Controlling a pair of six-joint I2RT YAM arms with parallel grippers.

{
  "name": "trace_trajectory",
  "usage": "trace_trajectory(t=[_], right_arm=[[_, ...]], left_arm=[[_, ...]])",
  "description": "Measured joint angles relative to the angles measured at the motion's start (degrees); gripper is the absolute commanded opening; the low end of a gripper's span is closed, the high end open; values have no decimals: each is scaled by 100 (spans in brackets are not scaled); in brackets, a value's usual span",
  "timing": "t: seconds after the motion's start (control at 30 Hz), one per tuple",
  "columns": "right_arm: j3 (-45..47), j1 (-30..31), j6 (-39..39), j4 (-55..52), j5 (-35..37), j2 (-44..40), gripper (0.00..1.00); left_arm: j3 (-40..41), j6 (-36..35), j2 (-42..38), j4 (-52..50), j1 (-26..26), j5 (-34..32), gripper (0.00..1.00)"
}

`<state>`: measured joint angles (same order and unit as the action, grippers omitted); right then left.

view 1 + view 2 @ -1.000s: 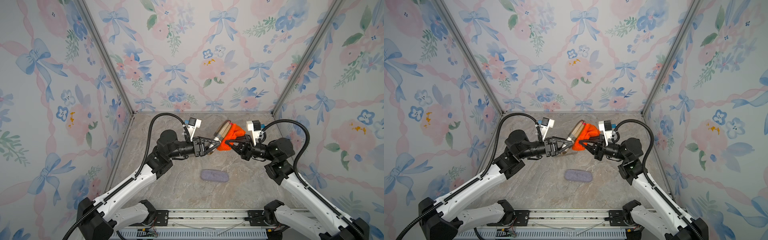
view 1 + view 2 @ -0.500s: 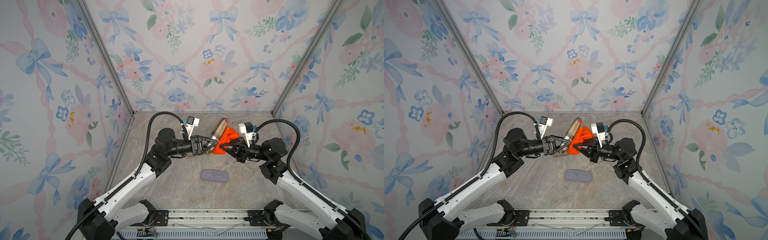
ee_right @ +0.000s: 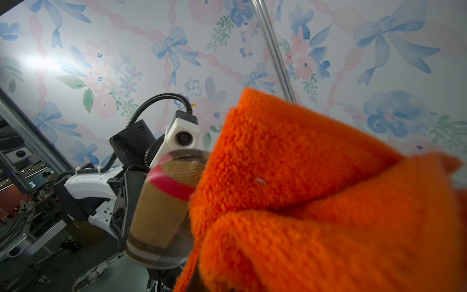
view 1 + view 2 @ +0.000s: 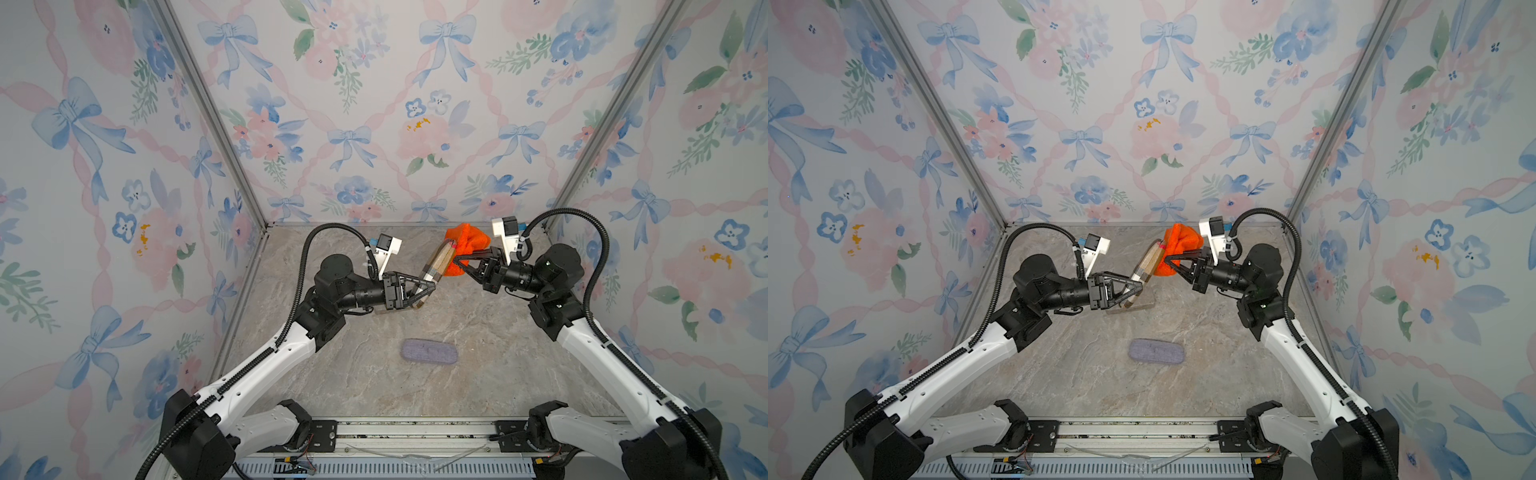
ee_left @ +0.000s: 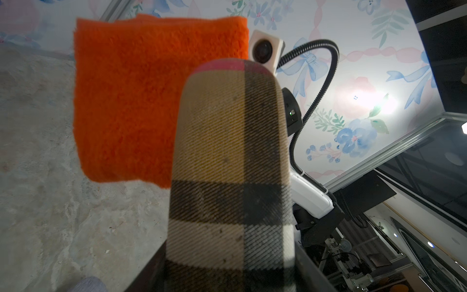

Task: Wipe the eyeglass case
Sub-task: Wipe the dirt from the eyeglass case, then place the eyeglass case at the center of the board.

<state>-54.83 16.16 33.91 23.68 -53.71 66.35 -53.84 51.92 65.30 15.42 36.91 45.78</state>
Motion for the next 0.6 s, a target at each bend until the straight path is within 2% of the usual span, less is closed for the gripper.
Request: trace_trajectory(t=[0.2, 0.4, 0.6], right_arm=[[-634, -413, -46, -1231, 577, 192, 0], [-1029, -1023, -94, -2527, 1113, 162, 0], [-1381, -1054, -566, -3967, 1497, 120, 0]], left_arm=[[-83, -916, 59, -953, -83, 131, 0], [-942, -2356, 721, -1746, -70, -807, 0], [-1475, -3676, 1565, -1956, 127, -1403, 0]])
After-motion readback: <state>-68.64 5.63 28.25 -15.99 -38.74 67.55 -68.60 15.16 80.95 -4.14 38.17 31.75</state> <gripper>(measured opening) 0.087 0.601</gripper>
